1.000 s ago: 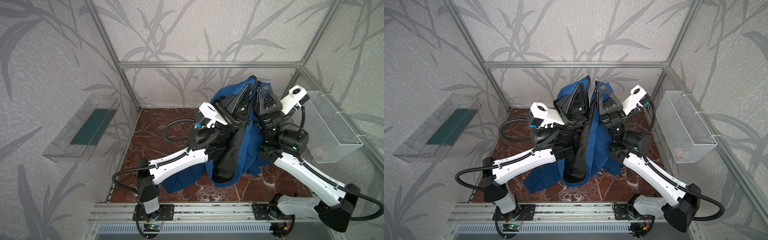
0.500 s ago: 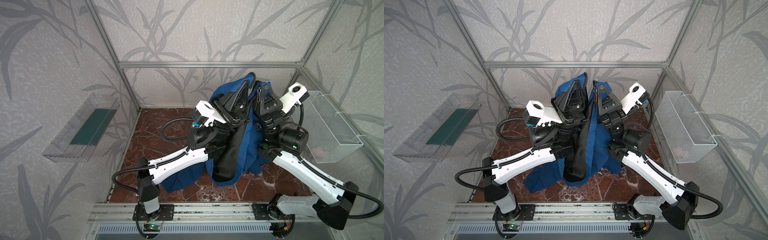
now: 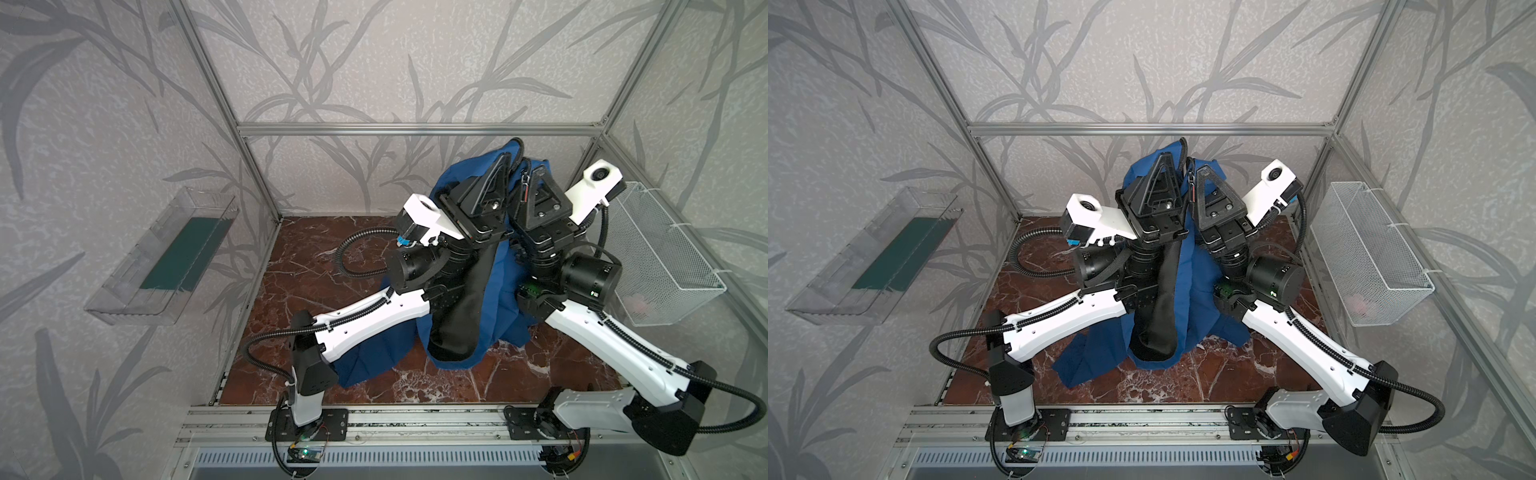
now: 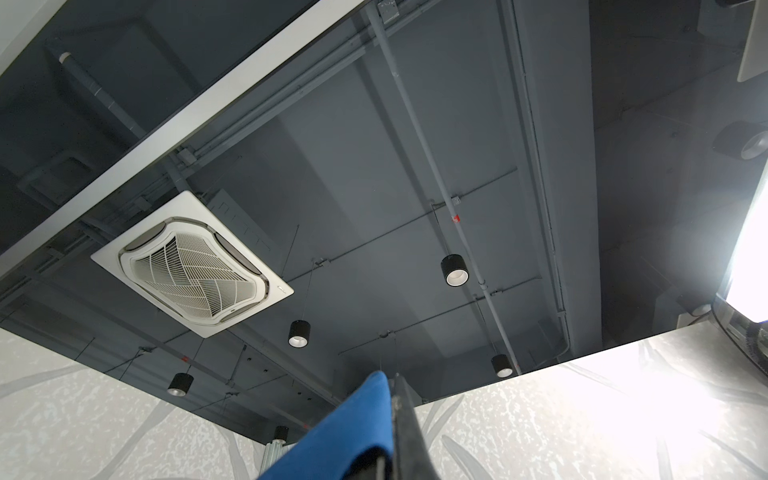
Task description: Zip up the jacket
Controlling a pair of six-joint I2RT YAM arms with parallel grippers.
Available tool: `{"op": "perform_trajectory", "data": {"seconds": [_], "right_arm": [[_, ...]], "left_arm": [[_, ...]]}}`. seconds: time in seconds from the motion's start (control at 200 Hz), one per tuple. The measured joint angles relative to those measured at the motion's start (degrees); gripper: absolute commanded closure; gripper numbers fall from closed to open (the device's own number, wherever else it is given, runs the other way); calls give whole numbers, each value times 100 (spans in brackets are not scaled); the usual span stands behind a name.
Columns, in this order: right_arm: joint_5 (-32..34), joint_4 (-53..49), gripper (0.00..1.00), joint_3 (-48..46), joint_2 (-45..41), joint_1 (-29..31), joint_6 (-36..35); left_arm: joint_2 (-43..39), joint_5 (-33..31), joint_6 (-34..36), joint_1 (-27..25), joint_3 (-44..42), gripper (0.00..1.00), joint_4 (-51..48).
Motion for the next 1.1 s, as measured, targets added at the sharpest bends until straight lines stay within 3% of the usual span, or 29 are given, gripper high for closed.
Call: {"op": "perform_trajectory", "data": {"seconds": [1.1], "right_arm": [[68, 9, 100, 72, 85, 31, -2]], "left_arm": [[92, -4, -68, -33, 181, 100, 2]]}}
